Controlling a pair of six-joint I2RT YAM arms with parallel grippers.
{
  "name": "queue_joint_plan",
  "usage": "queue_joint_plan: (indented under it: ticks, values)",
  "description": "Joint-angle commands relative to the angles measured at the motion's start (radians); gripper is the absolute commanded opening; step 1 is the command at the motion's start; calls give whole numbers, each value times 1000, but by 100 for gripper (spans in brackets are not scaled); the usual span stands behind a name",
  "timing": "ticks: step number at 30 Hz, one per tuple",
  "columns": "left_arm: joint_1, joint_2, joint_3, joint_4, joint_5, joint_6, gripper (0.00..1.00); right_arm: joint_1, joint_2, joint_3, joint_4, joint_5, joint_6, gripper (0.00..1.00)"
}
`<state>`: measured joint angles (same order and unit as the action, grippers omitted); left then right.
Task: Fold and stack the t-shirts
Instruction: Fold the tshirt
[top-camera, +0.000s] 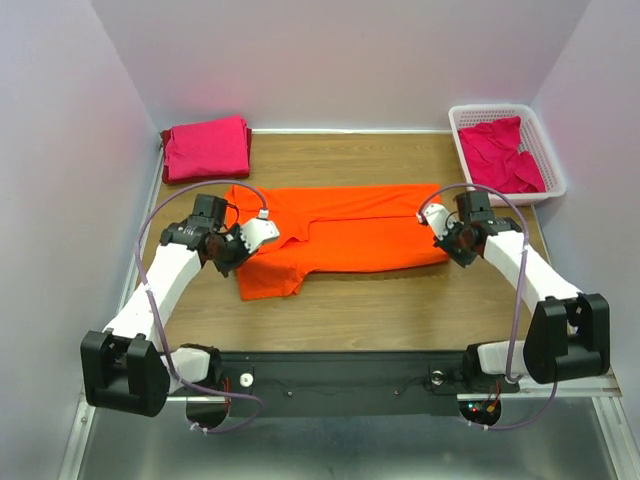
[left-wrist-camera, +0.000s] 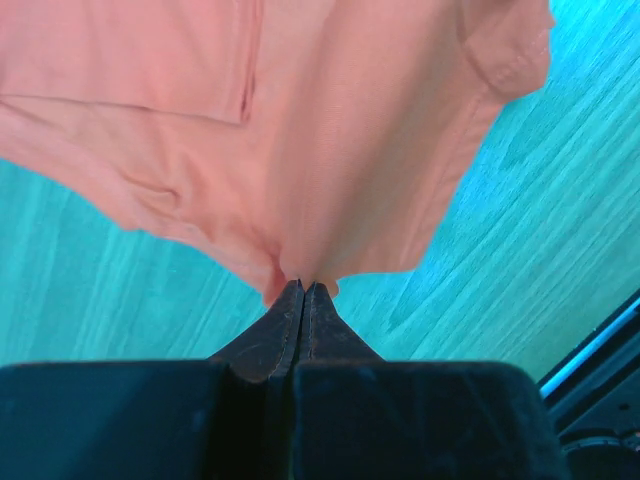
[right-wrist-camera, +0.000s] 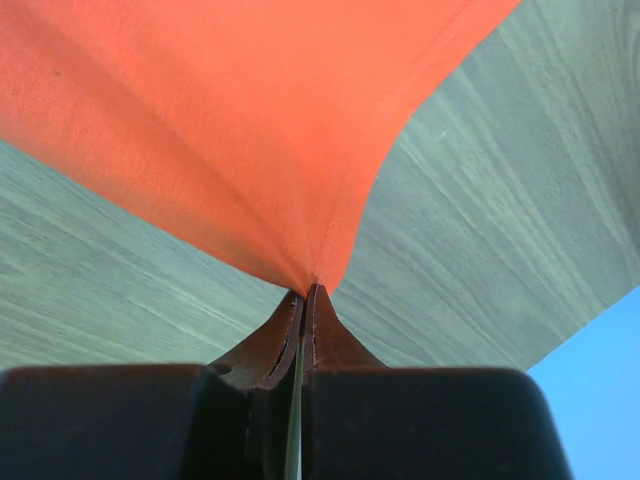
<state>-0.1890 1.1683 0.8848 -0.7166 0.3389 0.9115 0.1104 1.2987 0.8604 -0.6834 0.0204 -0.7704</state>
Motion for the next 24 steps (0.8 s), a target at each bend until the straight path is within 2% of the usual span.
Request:
queue_joint_plan:
  ticks: [1, 9, 19, 24]
  values:
    - [8, 33, 109, -47, 20, -6, 0, -12, 69, 104, -25, 12, -20, 1]
    - [42, 218, 311, -30, 72, -20, 0, -15, 266, 298, -30, 12, -36, 1]
    - [103, 554, 626, -83, 130, 3, 0, -28, 546, 589, -33, 35, -61, 1]
    - [108, 677, 703, -63, 129, -11, 0, -35, 658, 660, -31, 46, -61, 2]
